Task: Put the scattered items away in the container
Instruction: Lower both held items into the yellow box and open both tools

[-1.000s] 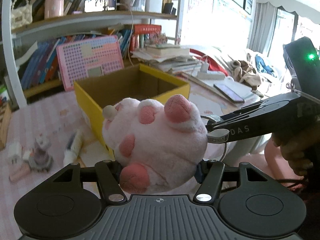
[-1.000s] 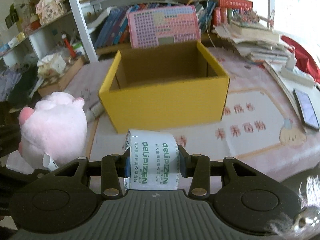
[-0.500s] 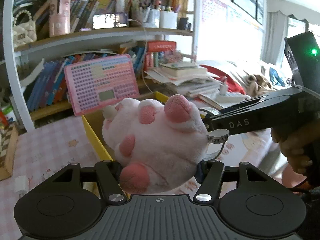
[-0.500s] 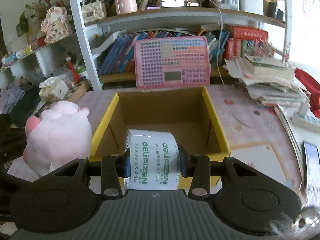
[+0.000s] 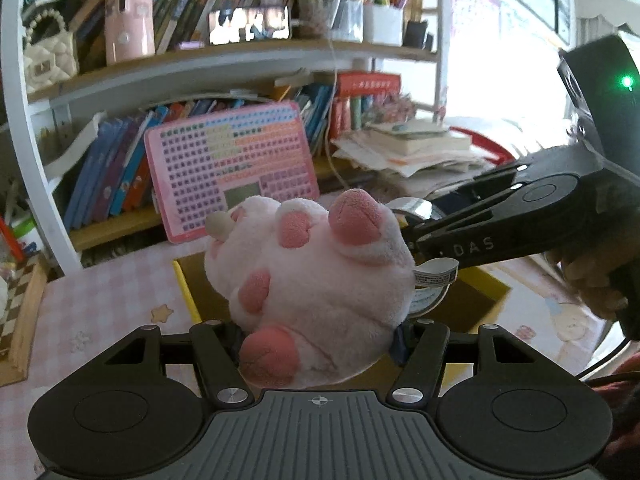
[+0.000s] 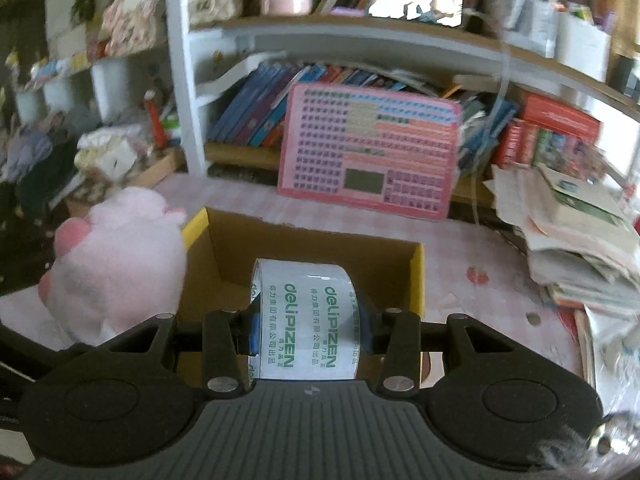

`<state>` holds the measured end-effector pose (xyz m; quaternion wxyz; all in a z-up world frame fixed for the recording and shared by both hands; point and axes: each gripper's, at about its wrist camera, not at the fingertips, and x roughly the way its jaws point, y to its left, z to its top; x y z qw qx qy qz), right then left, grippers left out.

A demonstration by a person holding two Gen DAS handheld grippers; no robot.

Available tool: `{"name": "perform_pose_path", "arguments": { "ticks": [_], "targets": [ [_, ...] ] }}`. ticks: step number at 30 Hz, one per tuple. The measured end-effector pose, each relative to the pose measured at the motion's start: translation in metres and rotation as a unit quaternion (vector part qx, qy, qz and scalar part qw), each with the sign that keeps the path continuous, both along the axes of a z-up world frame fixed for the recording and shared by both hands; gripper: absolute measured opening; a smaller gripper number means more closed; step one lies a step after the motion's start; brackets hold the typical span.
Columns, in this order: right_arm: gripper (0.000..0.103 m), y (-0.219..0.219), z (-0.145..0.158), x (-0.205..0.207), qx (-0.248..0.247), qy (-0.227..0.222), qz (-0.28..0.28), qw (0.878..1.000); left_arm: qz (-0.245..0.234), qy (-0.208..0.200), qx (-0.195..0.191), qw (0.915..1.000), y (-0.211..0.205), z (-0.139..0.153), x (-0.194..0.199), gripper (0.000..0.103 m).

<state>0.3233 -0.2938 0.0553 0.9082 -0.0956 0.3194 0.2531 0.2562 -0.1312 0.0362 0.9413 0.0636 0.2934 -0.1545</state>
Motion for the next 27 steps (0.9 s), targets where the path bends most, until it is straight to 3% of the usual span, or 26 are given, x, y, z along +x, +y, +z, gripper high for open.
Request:
{"name": "perform_pose_path", "arguments": {
  "ticks": [7,14,19,24,27],
  "targets": [
    [0.040,0.024,-0.031,0.053,-0.077,0.027,0.064,0.995,0.005,0.054,0.046,0.9975,-0.012,-0.026,0.041,0.064],
    [0.041,0.047,-0.066,0.087,-0.156,0.073,0.116,0.978,0.010,0.108,0.070,0.9917,-0.007,-0.047,0.076,0.066],
    [0.041,0.051,-0.081,0.089,-0.177,0.094,0.136,0.970,-0.005,0.119,0.106,0.9873,-0.019,-0.054,0.080,0.069],
    [0.042,0.051,-0.082,0.091,-0.174,0.098,0.134,0.971,-0.004,0.124,0.106,0.9866,-0.020,-0.053,0.080,0.074],
    [0.054,0.050,-0.080,0.091,-0.170,0.092,0.132,0.972,0.005,0.125,0.111,0.9860,-0.022,-0.052,0.080,0.083]
  ]
}}
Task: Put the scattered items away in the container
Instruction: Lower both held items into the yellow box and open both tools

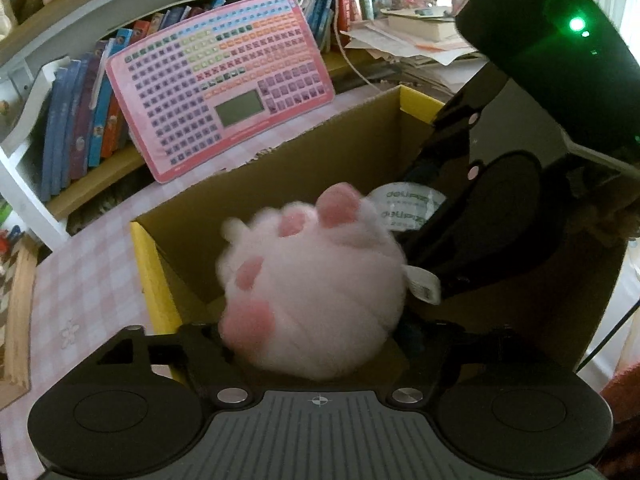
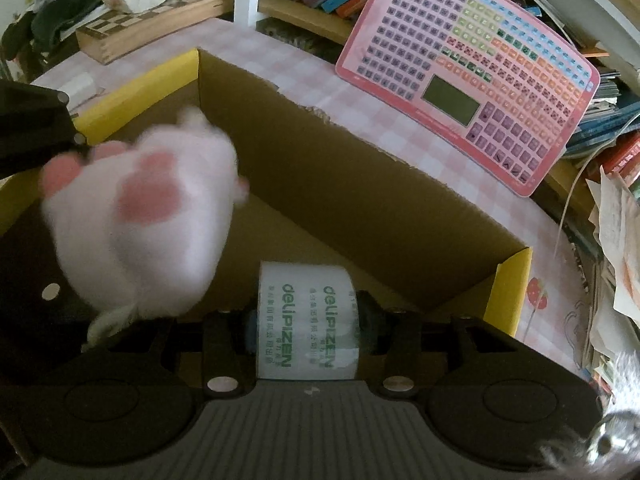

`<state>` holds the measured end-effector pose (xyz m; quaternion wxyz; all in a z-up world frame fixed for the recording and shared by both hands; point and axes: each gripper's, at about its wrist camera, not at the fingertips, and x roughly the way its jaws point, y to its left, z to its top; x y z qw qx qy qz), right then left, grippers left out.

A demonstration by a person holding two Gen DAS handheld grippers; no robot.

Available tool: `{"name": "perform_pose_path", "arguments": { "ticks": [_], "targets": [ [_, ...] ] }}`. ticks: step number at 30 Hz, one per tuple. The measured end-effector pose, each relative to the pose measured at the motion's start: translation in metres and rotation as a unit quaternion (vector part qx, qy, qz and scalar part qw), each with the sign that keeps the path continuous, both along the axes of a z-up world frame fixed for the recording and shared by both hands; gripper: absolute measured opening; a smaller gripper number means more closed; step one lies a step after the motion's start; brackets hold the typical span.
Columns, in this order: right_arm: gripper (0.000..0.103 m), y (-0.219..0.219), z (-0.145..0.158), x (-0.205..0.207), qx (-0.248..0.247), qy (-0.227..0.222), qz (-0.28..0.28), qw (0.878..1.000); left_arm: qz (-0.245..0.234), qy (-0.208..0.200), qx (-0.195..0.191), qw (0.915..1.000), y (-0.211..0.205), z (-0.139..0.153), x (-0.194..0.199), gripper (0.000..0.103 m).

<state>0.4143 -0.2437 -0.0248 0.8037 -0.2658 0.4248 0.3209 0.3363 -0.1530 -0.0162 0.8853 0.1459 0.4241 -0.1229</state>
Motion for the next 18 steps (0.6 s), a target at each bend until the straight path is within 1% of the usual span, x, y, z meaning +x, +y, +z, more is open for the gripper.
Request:
{"name": "perform_pose_path", "arguments": {
  "ticks": [2,4,7,8,10,13,18],
  "targets": [
    [0.063,-0.001,0.003,-0.002,0.006,-0.008,0.000,1.000,0.001,-0.011,0.000,0.9999,0.000,0.001,-0.002,0.085],
    [0.066,-0.004,0.007,-0.003,0.011,-0.016,-0.006,1.000,0.001,-0.021,0.002,0.9998,0.001,0.003,-0.006,0.086],
    [0.069,-0.011,0.017,-0.005,0.034,-0.019,-0.014,0.999,0.010,-0.044,-0.008,0.9990,0.003,0.011,-0.012,0.087],
    [0.072,-0.013,0.022,-0.006,0.041,-0.024,-0.016,0.999,0.015,-0.052,-0.012,0.9984,0.004,0.015,-0.015,0.088],
    [0.075,-0.018,0.031,-0.009,0.062,-0.034,-0.022,0.997,0.025,-0.072,-0.022,0.9969,0.007,0.022,-0.021,0.091],
    [0.079,-0.027,0.047,-0.016,0.097,-0.045,-0.038,0.994,0.039,-0.095,-0.037,0.9940,0.013,0.037,-0.033,0.093],
    [0.080,-0.042,0.067,-0.033,0.143,-0.062,-0.068,0.985,0.060,-0.121,-0.066,0.9887,0.024,0.060,-0.058,0.095]
  ]
}}
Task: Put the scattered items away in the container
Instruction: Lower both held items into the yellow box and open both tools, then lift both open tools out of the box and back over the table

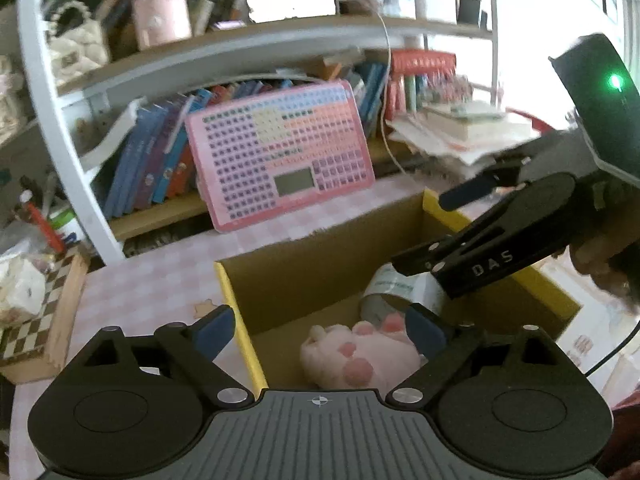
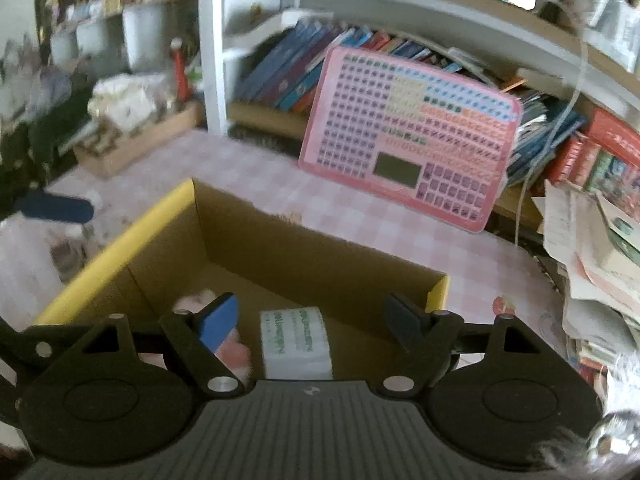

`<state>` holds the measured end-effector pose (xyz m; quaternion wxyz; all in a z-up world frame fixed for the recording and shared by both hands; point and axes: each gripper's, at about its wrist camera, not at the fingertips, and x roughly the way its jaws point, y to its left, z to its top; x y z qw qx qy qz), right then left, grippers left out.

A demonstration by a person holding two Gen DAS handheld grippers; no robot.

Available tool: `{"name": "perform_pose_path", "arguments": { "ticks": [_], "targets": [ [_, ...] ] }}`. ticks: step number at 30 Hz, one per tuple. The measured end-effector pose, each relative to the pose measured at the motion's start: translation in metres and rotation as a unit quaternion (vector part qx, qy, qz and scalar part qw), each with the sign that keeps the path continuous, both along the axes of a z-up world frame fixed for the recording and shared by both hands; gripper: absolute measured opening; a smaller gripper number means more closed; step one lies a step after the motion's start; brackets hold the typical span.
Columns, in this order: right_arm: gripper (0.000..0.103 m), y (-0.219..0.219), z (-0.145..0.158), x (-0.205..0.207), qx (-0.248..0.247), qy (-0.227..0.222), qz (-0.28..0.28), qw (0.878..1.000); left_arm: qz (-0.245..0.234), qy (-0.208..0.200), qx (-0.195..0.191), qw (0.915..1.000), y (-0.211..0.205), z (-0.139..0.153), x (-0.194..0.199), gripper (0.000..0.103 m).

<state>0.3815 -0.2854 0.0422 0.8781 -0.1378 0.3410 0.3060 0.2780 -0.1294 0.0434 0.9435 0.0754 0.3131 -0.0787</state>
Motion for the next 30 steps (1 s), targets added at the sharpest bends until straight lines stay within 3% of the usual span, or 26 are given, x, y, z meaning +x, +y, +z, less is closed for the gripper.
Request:
{"name": "perform_pose_path", "arguments": {
  "ticks": [14,30],
  "targets": [
    [0.083,-0.017,0.022,-0.077,0.052,-0.024,-0.077,0.995,-0.010,-0.015,-0.032,0.9993,0.018,0.006,-0.058,0.096],
    [0.083,0.026,0.006,-0.177,0.043,-0.019,-0.167,0.985,-0.029,0.020,-0.056,0.9978,0.088,-0.006,-0.129,0.096]
  ]
}}
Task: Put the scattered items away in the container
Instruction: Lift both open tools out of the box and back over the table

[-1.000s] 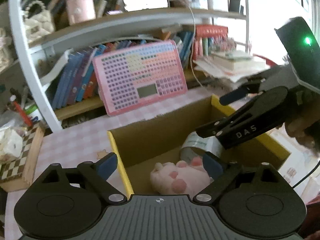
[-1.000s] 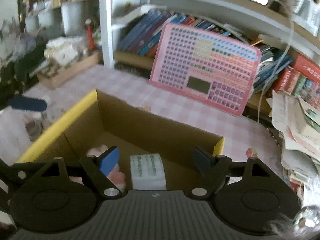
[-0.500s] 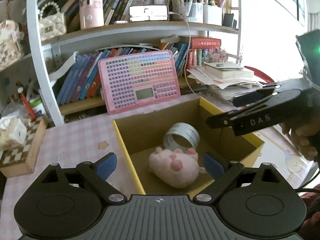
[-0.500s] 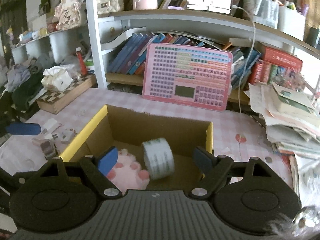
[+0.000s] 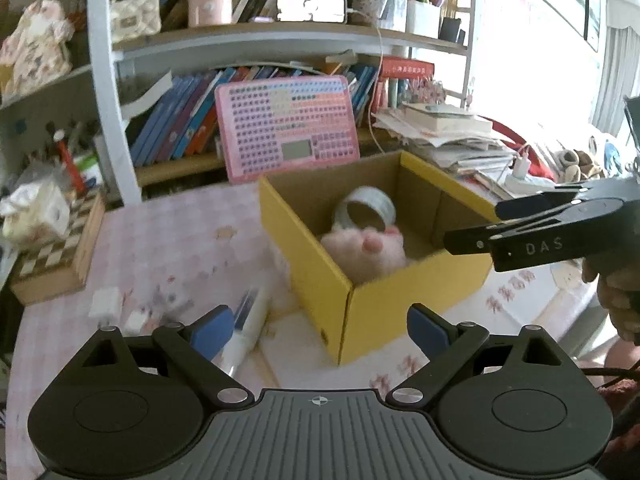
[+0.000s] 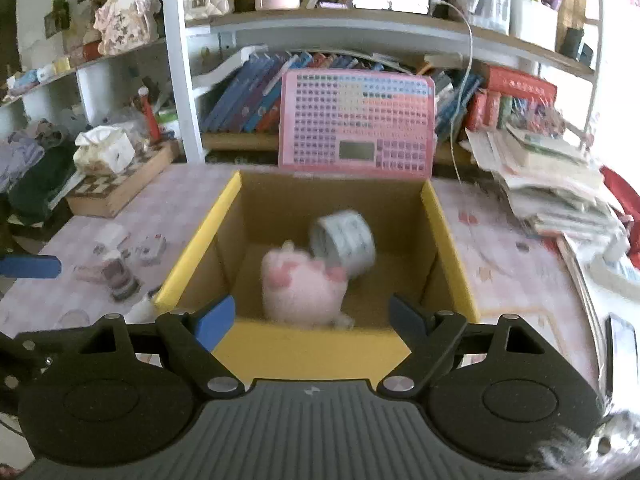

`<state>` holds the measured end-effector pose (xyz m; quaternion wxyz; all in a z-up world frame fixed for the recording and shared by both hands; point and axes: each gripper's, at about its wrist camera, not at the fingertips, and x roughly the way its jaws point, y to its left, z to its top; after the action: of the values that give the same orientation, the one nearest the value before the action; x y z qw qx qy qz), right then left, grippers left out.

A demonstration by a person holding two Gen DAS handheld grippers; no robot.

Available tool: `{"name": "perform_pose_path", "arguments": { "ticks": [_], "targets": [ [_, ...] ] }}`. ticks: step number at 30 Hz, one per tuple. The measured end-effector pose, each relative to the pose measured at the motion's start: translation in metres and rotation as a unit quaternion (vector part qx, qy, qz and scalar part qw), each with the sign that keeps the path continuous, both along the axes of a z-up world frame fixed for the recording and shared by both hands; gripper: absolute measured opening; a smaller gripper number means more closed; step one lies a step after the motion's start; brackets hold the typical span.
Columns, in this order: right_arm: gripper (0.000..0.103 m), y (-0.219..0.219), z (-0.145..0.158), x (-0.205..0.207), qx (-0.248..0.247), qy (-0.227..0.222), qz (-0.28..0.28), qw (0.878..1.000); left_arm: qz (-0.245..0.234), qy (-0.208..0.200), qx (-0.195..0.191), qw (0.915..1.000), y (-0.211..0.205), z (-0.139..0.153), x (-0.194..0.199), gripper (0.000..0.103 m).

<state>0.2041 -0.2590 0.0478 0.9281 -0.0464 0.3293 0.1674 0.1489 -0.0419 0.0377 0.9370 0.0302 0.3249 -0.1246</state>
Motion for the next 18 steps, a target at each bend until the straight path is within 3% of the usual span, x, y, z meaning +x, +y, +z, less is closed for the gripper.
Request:
{"name": "perform_pose_path", "arguments": {
  "ticks": [9,18],
  "targets": [
    [0.083,0.031,-0.014,-0.055,-0.007,0.021,-0.035,0.999,-0.009,0.023,0.006,0.9997,0.038,-0.016,-0.040,0.096],
    [0.083,0.074,-0.033,-0.093,-0.005,0.042,-0.030,0.999,-0.008,0.043,0.019,0.9989,0.067,-0.030,-0.069,0.096]
  ]
}}
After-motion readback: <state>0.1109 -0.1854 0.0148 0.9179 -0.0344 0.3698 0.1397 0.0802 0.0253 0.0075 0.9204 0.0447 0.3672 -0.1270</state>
